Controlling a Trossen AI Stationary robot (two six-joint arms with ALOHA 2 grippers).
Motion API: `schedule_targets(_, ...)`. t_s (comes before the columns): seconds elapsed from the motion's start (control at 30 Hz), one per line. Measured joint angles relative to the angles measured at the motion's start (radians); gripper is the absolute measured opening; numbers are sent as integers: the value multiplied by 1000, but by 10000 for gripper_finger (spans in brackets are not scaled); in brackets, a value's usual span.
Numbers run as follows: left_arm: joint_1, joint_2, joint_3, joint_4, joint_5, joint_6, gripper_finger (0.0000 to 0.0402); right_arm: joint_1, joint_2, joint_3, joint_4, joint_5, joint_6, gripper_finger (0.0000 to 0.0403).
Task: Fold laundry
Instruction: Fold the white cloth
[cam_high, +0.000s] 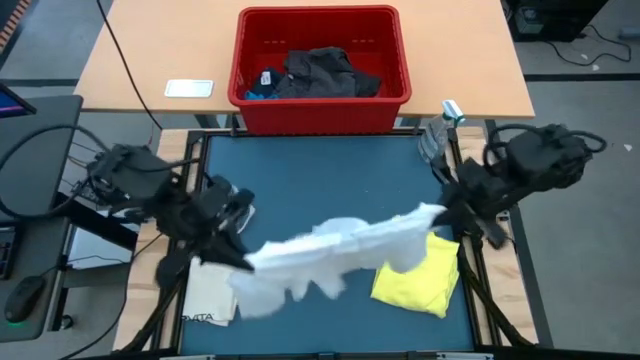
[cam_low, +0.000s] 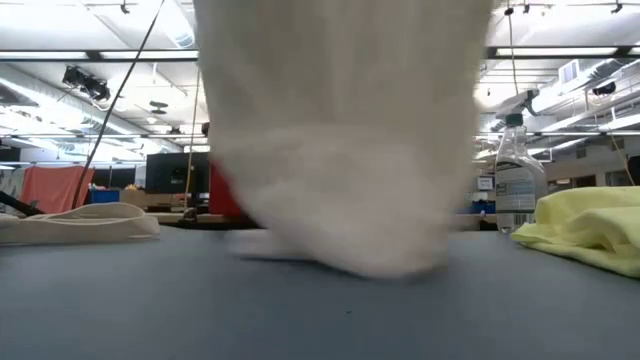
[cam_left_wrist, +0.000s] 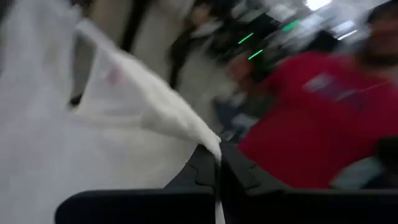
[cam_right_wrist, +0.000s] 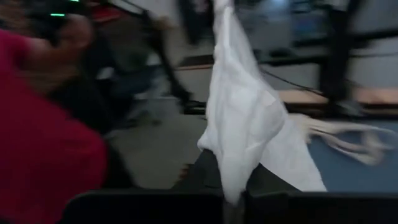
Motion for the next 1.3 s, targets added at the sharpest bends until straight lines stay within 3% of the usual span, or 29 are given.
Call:
schedule_targets(0.13,-54,11,-1,189,40,19,4,29,52,100,5,-56,-26,3)
schedule_targets(0.27,-74,10,0,171,22,9,4,32,95,177,-10,-95,-64,3)
schedule_targets(0.37,-74,0,0,-31,-47,-53,4,8,102,210,-129,-60,-103,3)
schedule_targets(0.57,-4,-12,-1,-702,-320,-314,4,-193,151,171,-420,156,-161,3)
schedule_targets(0.7,93,-33,-103,-611,-342,-228,4,-379,217,77,-417,105,-311,3)
schedule_targets(0.77,142,-39,-133,-675,-357,-232,4,-467,271,15,-377,76,-391,3)
schedule_targets(0.9,254,-63,-319,-676,-342,-225,4,-624,395,-90,-212,93,-490,3)
schedule_targets(1.07,412,-68,-600,-685,-347,-246,4,-774,558,-118,-48,92,-591,3)
schedule_targets(1.23,617,-67,-887,-661,-376,-165,4,-871,690,-120,71,83,-587,7)
schedule_targets(1.3,718,-69,-985,-651,-399,-125,4,-898,724,-119,107,83,-569,29)
